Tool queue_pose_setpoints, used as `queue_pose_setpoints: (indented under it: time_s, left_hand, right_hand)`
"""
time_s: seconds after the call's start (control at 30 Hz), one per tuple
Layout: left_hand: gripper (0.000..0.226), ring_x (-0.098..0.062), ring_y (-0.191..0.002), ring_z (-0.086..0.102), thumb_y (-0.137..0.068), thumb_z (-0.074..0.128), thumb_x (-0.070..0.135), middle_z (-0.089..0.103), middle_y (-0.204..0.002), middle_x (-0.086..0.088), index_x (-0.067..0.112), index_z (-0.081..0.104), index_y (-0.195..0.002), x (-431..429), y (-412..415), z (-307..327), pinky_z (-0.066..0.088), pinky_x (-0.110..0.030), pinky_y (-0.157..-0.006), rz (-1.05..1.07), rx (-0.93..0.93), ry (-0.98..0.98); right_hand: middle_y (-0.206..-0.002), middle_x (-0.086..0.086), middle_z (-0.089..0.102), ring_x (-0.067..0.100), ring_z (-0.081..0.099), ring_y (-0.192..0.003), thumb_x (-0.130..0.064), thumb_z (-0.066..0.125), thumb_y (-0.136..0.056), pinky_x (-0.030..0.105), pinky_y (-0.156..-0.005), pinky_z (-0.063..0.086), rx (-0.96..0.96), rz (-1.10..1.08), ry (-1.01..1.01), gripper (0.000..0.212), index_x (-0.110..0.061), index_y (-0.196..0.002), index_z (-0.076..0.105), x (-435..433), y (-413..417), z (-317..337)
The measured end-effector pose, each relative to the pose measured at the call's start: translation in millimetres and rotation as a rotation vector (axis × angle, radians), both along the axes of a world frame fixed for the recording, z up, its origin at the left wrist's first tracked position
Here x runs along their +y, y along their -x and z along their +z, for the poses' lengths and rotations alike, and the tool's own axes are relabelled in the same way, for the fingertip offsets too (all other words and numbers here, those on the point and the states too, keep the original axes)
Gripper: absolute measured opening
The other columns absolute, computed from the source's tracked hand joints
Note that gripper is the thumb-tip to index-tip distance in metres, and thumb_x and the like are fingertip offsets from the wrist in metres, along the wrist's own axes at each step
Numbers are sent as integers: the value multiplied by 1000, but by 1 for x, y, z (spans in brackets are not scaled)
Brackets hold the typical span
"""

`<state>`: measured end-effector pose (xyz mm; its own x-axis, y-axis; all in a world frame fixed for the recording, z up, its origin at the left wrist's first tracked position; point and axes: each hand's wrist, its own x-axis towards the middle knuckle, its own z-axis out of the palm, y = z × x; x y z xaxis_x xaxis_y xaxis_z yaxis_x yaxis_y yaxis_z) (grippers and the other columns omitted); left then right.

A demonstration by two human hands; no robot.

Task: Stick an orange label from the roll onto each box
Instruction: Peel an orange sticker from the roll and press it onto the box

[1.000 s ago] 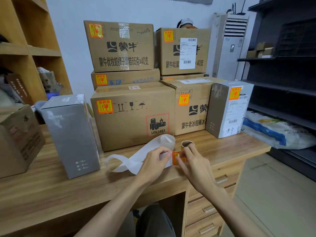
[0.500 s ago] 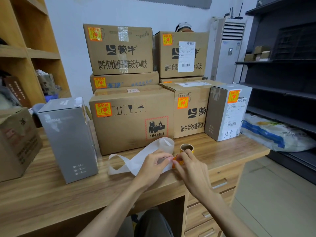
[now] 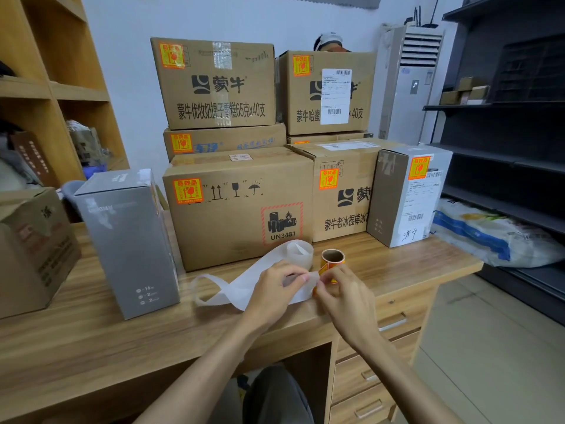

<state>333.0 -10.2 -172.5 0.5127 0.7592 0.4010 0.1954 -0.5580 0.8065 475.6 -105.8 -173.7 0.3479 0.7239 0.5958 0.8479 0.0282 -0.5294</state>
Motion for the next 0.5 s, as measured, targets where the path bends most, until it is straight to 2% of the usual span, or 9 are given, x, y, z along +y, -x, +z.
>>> queue_pose_setpoints:
  time_s: [0.07,0.13,0.33,0.5]
  left_hand:
    - [13,-2,-103,61,-96,67,27,69,-101,17,26,77,-103,2,1,-2,53,-31,-92,31,7,0]
    - [13,-2,-103,60,-96,66,27,69,-102,17,27,77,-103,3,0,-2,54,-32,-93,47,10,12]
    - [14,3,-104,57,-96,66,27,68,-102,21,40,71,-95,0,1,2,53,-29,-93,83,16,13]
    - [11,-3,-107,59,-97,65,28,69,-106,16,37,72,-99,0,0,1,54,-31,-94,103,26,16]
  right_hand:
    - [-85,-14,56,8,53,-71,-27,68,-87,30,-59,37,81,26,-16,10,-24,-79,61,-3,-4,0]
    - [-80,-13,57,6,53,-69,-26,70,-84,32,-59,40,163,53,-34,13,-25,-75,62,-9,-10,2]
    - [-77,-14,66,10,55,-69,-26,73,-79,38,-66,47,378,36,-4,11,-27,-72,65,-24,-28,6]
    - [-75,-17,65,5,53,-65,-14,72,-80,30,-62,42,479,40,18,15,-25,-72,67,-32,-37,11]
